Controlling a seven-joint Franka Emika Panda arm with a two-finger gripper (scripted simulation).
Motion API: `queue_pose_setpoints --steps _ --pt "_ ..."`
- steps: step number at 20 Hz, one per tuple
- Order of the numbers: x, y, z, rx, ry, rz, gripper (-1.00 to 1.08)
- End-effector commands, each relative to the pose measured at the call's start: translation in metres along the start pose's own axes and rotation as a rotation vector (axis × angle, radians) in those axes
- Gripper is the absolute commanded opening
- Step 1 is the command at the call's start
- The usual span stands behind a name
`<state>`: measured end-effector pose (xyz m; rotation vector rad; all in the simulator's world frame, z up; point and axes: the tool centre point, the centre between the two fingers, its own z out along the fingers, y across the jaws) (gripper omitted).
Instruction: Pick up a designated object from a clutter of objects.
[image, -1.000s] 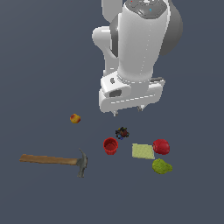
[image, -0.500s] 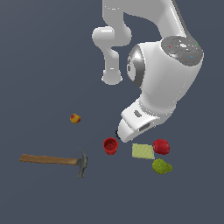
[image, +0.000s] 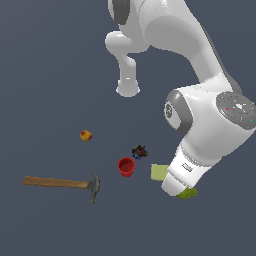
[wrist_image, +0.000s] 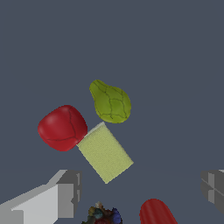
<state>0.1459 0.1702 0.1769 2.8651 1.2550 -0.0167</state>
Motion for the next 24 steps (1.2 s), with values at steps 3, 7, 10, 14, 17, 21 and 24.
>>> queue_pose_setpoints --steps 3,7,10,14,17,21,24 --pt "0.029 -0.007 0.030 0.001 0.005 -0.124 1.00" --pt "0.047 -0.013 0.052 0.003 0.009 -0.208 1.00" --pt "0.057 -0.016 0.065 0.004 0.012 -0.255 1.00" --pt "0.065 -0.020 0.078 0.005 0.015 -0.298 1.00" --pt "0.068 -0.022 0.083 0.006 0.016 -0.316 1.00" --pt "0.069 -0.022 0.084 0.007 0.015 -0.318 1.00" --pt "0.068 -0.022 0.088 0.007 0.015 -0.318 1.00"
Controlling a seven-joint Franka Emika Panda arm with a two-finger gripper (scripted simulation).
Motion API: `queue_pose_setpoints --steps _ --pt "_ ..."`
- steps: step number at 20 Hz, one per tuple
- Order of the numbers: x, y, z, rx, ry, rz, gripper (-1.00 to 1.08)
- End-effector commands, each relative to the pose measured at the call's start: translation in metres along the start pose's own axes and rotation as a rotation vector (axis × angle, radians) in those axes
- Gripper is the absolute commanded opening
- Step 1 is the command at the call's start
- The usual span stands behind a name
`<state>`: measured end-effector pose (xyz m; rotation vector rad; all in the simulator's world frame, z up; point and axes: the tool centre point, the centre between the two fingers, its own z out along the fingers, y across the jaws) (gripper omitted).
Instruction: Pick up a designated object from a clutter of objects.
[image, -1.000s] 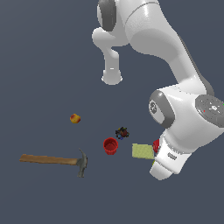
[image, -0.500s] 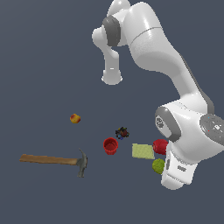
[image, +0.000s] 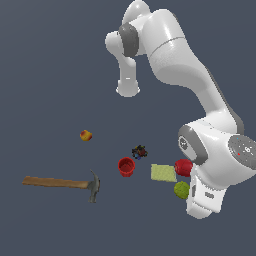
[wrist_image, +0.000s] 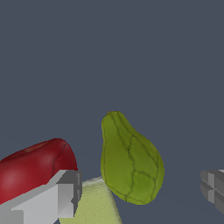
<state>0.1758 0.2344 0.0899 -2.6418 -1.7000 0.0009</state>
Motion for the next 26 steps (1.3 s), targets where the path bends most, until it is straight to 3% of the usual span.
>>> queue_pose_setpoints --steps 1,9,16,17,26 --pt "0.000 0.000 0.005 0.000 0.000 -0.001 1.00" --pt "0.000 -0.001 0.046 0.000 0.000 -0.004 1.00" --pt "0.001 0.000 0.049 0.000 0.000 -0.004 1.00" --pt "0.001 0.000 0.049 0.000 0.000 -0.004 -1.00" --pt "0.001 0.000 0.049 0.000 0.000 -0.004 -1.00"
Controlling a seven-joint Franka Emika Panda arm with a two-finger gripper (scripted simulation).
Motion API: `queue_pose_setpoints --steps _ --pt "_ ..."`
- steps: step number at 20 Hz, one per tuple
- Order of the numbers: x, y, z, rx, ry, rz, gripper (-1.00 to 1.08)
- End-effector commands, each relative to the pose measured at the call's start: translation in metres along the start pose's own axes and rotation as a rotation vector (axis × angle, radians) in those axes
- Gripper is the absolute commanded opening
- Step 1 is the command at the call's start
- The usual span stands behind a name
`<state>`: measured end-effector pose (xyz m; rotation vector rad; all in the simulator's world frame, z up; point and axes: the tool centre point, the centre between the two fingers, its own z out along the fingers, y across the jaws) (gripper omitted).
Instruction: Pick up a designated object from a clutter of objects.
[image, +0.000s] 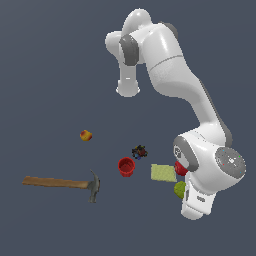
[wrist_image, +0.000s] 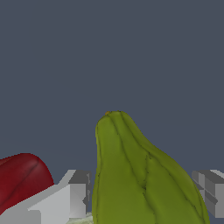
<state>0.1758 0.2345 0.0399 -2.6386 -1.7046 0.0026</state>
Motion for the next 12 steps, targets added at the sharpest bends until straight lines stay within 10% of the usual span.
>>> queue_pose_setpoints --steps 1,12 --pt "0.000 0.000 0.000 0.000 0.000 0.000 -1.00" --pt "-0.011 -0.003 -0.007 0.000 0.000 0.000 -1.00"
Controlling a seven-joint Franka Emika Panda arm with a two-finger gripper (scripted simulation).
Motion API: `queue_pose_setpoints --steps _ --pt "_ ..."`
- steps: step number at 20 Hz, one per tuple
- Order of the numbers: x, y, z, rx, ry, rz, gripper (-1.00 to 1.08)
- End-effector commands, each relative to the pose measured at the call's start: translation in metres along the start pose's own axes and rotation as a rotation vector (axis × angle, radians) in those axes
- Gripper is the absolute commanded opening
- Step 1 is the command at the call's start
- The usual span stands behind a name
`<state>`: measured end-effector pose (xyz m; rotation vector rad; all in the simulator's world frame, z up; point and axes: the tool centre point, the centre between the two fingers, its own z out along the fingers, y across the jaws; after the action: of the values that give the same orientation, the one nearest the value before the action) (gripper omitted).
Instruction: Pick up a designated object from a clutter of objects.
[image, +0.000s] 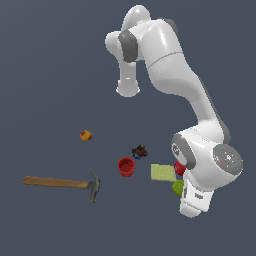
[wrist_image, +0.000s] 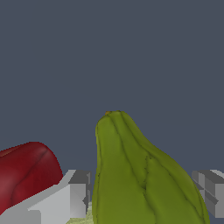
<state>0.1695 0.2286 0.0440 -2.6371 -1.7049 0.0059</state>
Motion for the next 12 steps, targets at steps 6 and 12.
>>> queue_pose_setpoints --steps 6,12 --pt "-0.019 -0.004 -0.015 -0.002 0.001 0.001 -1.00" --pt "-0.046 -0.012 -0.034 -0.003 0.000 0.001 -1.00"
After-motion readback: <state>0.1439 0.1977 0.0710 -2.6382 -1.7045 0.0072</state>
